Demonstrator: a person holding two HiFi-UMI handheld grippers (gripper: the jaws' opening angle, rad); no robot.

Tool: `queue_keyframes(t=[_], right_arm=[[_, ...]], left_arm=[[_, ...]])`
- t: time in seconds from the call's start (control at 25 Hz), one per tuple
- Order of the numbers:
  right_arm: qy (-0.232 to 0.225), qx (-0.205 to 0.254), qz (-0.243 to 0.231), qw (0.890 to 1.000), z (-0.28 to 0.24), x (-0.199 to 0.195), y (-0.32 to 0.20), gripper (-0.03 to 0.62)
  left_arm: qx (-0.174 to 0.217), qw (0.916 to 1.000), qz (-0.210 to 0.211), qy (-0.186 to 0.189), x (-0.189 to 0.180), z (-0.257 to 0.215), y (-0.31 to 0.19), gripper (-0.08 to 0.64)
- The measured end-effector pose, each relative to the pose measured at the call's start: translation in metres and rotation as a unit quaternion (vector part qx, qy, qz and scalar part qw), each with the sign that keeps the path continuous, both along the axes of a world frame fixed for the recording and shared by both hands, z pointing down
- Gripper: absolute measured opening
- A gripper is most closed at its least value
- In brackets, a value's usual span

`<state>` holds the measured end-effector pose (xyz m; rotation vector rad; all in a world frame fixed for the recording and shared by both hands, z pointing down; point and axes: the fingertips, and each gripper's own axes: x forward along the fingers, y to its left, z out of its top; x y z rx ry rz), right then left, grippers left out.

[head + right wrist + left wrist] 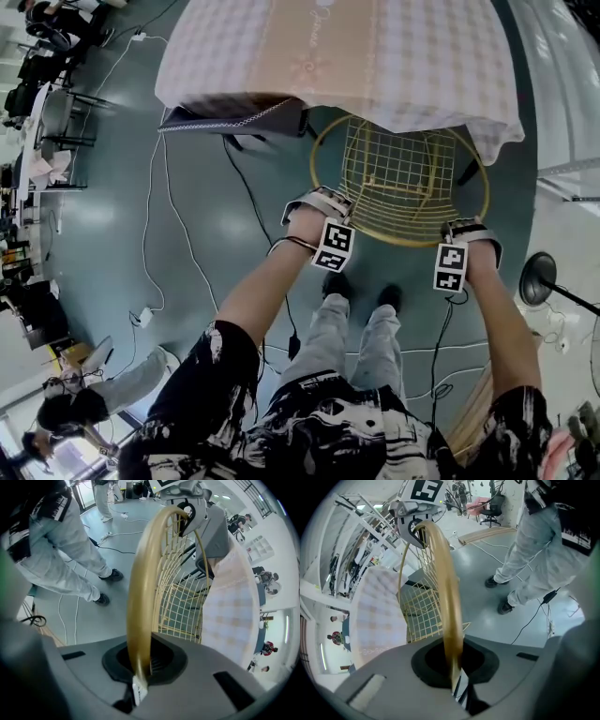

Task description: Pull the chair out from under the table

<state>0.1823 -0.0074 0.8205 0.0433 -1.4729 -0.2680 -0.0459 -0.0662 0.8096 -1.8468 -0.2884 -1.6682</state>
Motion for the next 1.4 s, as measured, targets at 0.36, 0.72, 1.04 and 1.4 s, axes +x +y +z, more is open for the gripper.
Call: queue_keyframes(t=[0.36,0.72,1.04,1.4], right_arm=[[-0.004,-0.039,0.008,0.999,-0.001,-0.003,0.036,-0.003],[-0.003,-0.056,0.006,0.998,0.000,-0.002,0.051,-0.002],[0.000,-0.060,-0.004,0.998,-0.003,0.004,0.037,-0.002],[-0.002,-0.058,-0.009,0.998,0.005,0.000,0.071,0.000]], left_arm=[[-0.033,0.9993,-0.019,0.001,-0.004,-0.003,0.040,0.014],[-0.059,0.9974,-0.042,-0.007,-0.003,-0.003,0.058,0.011],[-0.067,0.9965,-0.047,-0.017,0.003,-0.007,0.050,0.009],[-0.095,0.9937,-0.056,-0.020,-0.003,0.002,0.087,0.013]])
